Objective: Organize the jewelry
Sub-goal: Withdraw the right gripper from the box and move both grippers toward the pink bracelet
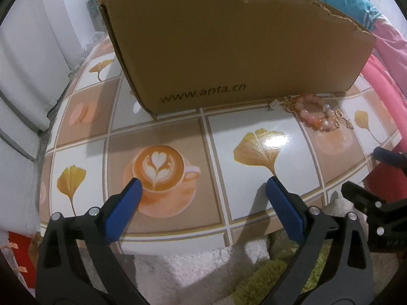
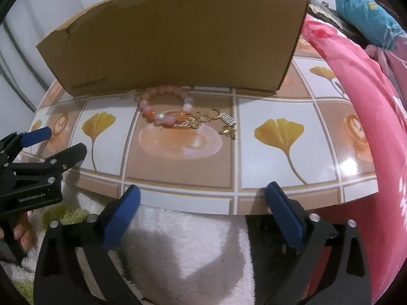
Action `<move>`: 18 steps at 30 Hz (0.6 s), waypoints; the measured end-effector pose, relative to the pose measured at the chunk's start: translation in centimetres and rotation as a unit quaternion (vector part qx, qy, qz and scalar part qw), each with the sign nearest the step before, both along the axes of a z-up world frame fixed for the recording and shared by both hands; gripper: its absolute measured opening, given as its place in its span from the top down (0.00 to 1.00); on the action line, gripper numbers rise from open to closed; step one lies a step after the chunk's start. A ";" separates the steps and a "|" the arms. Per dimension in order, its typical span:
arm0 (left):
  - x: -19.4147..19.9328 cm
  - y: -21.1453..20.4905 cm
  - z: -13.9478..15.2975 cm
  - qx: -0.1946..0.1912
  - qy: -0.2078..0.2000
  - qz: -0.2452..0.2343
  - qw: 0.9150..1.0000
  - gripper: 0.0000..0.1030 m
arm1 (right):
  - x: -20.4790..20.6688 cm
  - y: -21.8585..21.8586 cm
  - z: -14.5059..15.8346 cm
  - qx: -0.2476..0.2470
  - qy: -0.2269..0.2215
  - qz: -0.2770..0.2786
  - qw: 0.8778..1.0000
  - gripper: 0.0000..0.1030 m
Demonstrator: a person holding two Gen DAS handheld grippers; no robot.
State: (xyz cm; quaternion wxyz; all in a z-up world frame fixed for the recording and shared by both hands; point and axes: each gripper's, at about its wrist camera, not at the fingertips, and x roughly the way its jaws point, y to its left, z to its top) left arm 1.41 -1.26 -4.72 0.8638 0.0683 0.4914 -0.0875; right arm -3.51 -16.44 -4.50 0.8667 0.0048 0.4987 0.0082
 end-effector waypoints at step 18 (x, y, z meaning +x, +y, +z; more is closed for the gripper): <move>0.1 -1.5 -0.4 0.011 -0.014 -0.002 1.000 0.07 | 0.3 -2.6 -0.3 0.069 -0.017 -0.011 0.997 0.06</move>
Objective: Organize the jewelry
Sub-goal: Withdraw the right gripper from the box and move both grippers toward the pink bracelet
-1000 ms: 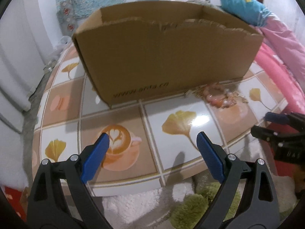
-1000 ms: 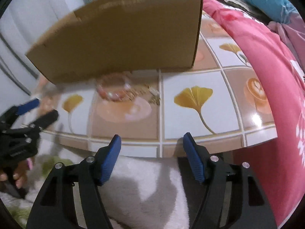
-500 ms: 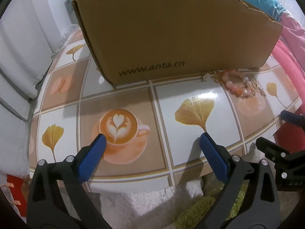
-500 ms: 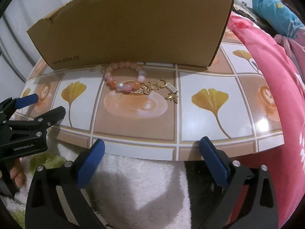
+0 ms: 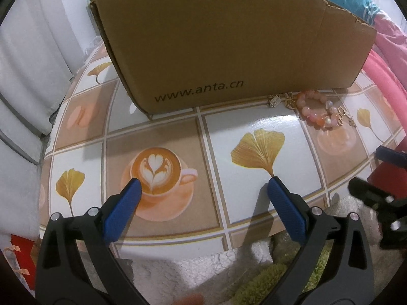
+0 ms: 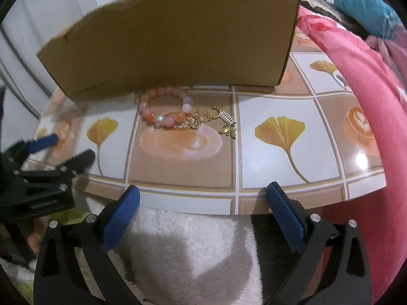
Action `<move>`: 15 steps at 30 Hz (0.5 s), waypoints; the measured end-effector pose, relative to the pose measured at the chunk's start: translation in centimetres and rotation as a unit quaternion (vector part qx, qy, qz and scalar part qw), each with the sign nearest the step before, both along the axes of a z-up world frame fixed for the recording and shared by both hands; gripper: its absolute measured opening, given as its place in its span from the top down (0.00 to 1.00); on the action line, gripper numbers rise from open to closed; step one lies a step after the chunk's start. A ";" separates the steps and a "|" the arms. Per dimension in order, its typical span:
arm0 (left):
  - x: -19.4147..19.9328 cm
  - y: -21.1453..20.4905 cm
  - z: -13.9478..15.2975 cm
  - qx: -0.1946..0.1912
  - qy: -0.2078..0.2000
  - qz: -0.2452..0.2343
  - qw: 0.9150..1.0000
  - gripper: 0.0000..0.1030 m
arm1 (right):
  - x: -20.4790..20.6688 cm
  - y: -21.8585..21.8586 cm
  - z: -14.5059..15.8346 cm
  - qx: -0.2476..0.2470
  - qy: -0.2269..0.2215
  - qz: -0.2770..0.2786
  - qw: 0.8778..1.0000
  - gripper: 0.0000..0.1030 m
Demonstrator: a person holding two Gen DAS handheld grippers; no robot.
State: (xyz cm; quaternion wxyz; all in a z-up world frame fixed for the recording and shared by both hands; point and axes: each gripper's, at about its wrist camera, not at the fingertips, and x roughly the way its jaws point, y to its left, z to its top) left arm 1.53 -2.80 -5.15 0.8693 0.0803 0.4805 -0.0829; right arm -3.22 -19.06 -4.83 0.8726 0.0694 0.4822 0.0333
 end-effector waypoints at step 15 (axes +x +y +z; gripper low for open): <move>0.1 0.6 5.6 -0.047 -0.100 -0.044 0.993 0.08 | 2.6 -5.0 6.2 0.102 -0.106 -0.015 0.989 0.31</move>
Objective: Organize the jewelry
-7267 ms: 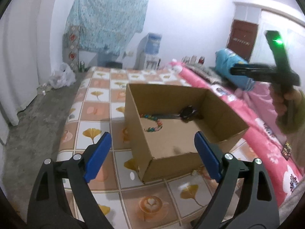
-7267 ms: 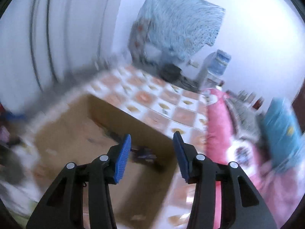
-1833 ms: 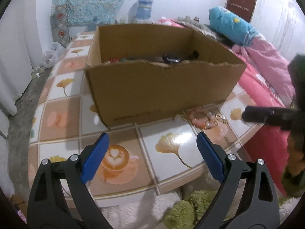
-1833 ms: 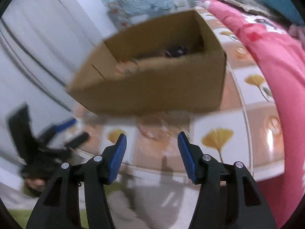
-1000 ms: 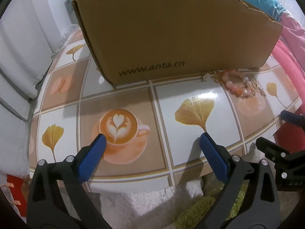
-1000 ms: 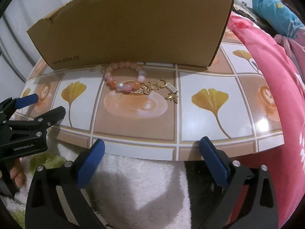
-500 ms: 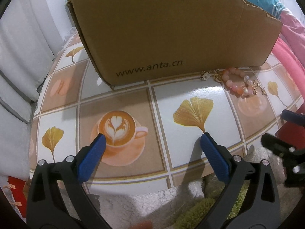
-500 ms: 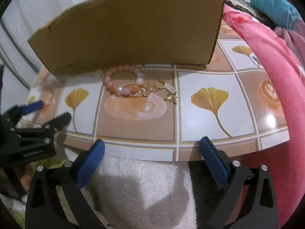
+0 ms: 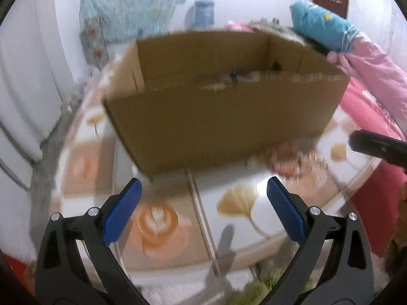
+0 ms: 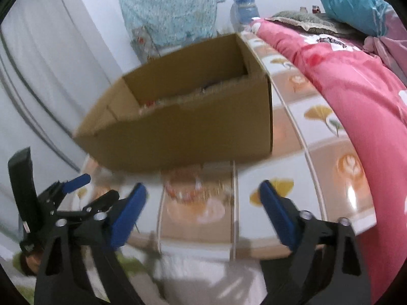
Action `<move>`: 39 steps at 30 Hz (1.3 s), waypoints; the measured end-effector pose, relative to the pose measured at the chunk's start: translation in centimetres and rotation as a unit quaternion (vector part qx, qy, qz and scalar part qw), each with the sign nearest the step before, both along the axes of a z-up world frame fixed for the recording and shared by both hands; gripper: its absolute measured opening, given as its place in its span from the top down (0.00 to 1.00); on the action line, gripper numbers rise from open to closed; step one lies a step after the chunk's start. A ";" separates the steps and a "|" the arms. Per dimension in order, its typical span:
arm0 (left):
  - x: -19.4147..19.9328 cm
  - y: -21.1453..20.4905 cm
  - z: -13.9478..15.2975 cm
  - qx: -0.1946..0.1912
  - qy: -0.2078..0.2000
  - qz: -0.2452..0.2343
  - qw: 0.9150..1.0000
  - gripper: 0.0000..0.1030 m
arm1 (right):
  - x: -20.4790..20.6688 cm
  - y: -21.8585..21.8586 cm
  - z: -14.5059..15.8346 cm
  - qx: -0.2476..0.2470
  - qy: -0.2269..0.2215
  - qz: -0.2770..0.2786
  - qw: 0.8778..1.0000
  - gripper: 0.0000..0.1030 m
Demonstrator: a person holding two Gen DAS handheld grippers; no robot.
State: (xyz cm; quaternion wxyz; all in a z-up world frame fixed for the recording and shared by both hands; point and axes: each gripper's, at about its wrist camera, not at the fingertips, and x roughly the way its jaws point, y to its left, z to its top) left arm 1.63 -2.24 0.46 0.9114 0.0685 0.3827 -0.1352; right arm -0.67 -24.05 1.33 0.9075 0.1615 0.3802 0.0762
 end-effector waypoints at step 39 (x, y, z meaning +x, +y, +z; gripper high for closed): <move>-1.8 -12.2 -4.6 0.158 -0.040 -0.270 0.949 0.81 | 3.2 -1.8 -3.0 0.005 0.047 -0.022 0.999 0.67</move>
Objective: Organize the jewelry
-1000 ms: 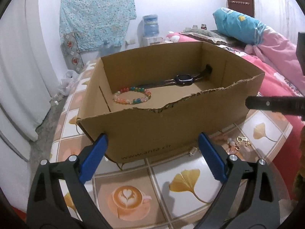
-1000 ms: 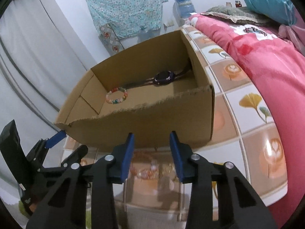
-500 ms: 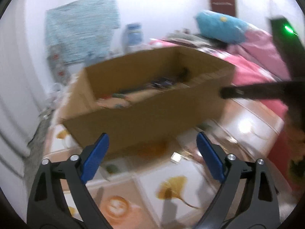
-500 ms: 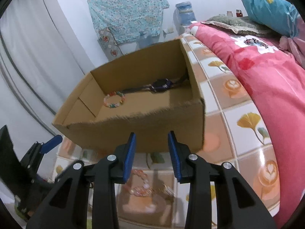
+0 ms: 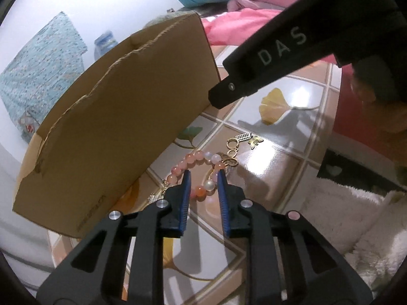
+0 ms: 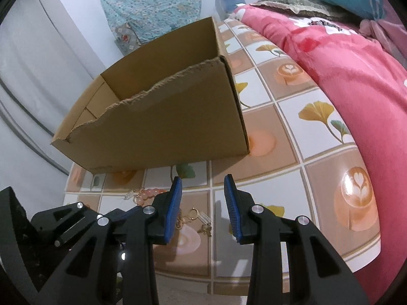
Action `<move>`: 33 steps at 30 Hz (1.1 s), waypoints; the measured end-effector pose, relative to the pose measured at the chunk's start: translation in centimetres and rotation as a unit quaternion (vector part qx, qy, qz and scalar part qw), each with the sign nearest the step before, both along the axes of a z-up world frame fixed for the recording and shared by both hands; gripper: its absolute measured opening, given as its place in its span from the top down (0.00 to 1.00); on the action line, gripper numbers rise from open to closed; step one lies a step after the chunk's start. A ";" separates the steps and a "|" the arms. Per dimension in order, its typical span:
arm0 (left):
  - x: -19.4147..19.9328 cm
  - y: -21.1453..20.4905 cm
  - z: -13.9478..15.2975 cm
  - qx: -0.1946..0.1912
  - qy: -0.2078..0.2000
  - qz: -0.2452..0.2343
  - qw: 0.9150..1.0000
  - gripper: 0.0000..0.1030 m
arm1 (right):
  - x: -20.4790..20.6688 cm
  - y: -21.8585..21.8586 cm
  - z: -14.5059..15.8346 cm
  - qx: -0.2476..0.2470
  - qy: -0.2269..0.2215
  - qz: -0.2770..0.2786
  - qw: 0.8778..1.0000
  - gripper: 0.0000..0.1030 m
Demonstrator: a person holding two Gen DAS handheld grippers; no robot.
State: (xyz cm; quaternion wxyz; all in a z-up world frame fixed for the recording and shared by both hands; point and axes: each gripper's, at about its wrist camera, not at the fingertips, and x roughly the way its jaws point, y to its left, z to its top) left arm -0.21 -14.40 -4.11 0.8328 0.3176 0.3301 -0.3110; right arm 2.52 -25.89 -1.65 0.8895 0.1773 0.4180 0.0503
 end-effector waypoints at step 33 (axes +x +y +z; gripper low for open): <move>5.3 9.5 10.0 -0.221 0.078 0.131 0.963 1.00 | -0.7 -0.9 -0.4 0.038 -0.005 -0.005 0.999 0.67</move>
